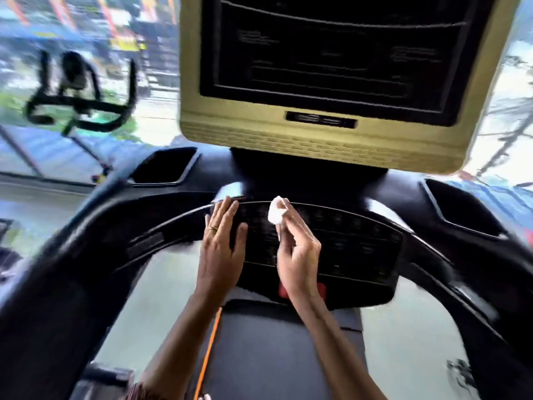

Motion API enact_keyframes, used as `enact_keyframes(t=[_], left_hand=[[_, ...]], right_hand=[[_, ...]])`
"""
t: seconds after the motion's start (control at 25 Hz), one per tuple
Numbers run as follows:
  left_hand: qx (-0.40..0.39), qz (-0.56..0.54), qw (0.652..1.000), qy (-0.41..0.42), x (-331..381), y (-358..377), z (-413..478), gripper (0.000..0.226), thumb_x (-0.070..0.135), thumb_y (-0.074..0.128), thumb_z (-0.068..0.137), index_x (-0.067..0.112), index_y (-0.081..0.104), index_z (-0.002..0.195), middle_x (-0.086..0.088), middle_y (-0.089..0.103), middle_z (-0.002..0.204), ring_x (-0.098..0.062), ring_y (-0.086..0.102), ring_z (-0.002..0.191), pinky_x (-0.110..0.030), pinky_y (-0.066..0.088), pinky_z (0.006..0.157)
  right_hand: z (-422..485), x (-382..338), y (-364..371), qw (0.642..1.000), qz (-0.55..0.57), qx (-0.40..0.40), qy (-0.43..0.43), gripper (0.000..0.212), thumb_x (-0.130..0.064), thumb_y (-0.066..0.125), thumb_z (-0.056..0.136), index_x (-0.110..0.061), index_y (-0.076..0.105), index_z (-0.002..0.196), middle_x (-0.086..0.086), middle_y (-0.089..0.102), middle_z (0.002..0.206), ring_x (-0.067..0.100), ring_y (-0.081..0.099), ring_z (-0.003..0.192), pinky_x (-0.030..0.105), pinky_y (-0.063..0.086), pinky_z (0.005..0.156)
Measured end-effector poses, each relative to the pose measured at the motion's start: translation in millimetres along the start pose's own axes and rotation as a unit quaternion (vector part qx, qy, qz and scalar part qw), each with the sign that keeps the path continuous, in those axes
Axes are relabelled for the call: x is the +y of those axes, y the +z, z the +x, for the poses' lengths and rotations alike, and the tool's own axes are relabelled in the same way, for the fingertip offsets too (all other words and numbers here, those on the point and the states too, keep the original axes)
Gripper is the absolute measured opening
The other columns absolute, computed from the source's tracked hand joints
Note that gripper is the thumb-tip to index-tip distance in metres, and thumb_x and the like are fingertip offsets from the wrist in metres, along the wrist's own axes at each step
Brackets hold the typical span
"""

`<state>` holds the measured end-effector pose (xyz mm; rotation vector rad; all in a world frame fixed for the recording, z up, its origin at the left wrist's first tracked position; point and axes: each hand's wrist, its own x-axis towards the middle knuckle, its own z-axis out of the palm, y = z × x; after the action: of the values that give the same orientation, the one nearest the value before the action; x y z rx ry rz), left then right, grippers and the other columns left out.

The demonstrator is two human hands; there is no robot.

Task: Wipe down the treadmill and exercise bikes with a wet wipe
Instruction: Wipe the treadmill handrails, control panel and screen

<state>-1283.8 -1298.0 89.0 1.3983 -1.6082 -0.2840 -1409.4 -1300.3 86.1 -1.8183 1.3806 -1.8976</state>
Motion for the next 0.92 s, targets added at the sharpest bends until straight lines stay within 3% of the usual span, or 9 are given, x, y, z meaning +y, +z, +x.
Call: enact_keyframes(t=[0.12,0.24,0.36,0.44,0.56,0.64,0.8,0.92], left_hand=[[0.038,0.06,0.997,-0.026,-56.5,-73.8,7.8,0.053,0.034,0.038,0.091,0.004,0.051,0.132,-0.012,0.044,0.143,-0.019,0.031,0.136,-0.026,0.01,0.114],[0.053,0.142,0.987,-0.046,-100.8,-126.6,-1.3,0.053,0.033,0.038,0.09,0.001,0.053,0.13,-0.015,0.046,0.141,-0.028,0.037,0.135,-0.038,0.018,0.114],[0.061,0.27,0.959,-0.06,-143.0,-164.5,-25.0,0.052,0.029,0.04,0.086,-0.001,0.057,0.125,-0.019,0.051,0.136,-0.034,0.045,0.129,-0.044,0.028,0.11],[0.057,0.331,0.938,-0.081,-161.3,-181.0,-40.6,0.054,0.029,0.04,0.083,-0.001,0.057,0.124,-0.02,0.052,0.134,-0.036,0.048,0.127,-0.044,0.028,0.108],[0.036,0.379,0.92,-0.094,-167.8,-183.7,-48.9,0.058,0.029,0.039,0.079,-0.002,0.056,0.126,-0.021,0.052,0.135,-0.037,0.05,0.124,-0.039,0.023,0.107],[0.032,0.395,0.913,-0.098,-166.5,-180.0,-49.0,0.06,0.03,0.04,0.08,-0.002,0.054,0.128,-0.021,0.05,0.137,-0.037,0.049,0.126,-0.039,0.022,0.108],[0.041,0.442,0.892,-0.087,-165.7,-174.0,-53.7,0.058,0.025,0.04,0.082,-0.001,0.048,0.134,-0.018,0.046,0.141,-0.033,0.047,0.128,-0.039,0.024,0.109],[0.05,0.449,0.888,-0.089,-168.3,-172.1,-55.4,0.057,0.019,0.041,0.083,-0.001,0.047,0.135,-0.017,0.046,0.142,-0.032,0.047,0.128,-0.04,0.026,0.109]], right_hand=[[-12.9,-31.3,77.6,0.996,0.026,-0.088,-0.015,0.028,0.006,0.047,0.092,0.008,0.061,0.116,0.014,0.057,0.127,0.019,0.052,0.122,0.031,0.041,0.104],[-33.3,-46.3,137.7,0.978,-0.008,-0.2,-0.063,0.039,0.007,0.039,0.089,0.005,0.057,0.124,0.022,0.053,0.133,0.027,0.046,0.128,0.03,0.028,0.112],[-66.3,-45.1,186.8,0.922,-0.168,-0.299,-0.181,0.045,-0.01,0.037,0.084,0.0,0.06,0.121,0.021,0.058,0.127,0.039,0.047,0.126,0.044,0.025,0.111],[-87.7,-54.2,213.2,0.88,-0.223,-0.361,-0.211,0.04,-0.021,0.039,0.09,-0.005,0.062,0.119,0.015,0.062,0.119,0.039,0.05,0.119,0.049,0.027,0.108],[-90.1,-65.0,234.5,0.869,-0.218,-0.368,-0.248,0.031,-0.021,0.046,0.089,-0.009,0.067,0.108,0.007,0.067,0.099,0.034,0.06,0.1,0.042,0.033,0.104],[-75.2,-59.0,221.3,0.855,-0.246,-0.36,-0.281,0.029,-0.018,0.052,0.084,-0.011,0.068,0.107,0.004,0.067,0.098,0.032,0.061,0.099,0.042,0.034,0.104],[-35.3,-41.7,171.2,0.853,-0.381,-0.278,-0.223,0.027,-0.014,0.05,0.083,-0.008,0.066,0.105,0.009,0.068,0.101,0.033,0.062,0.102,0.051,0.031,0.106],[-48.6,-60.1,199.1,0.85,-0.374,-0.279,-0.244,0.013,-0.008,0.048,0.082,-0.008,0.059,0.087,0.011,0.06,0.073,0.032,0.059,0.074,0.045,0.043,0.093]])
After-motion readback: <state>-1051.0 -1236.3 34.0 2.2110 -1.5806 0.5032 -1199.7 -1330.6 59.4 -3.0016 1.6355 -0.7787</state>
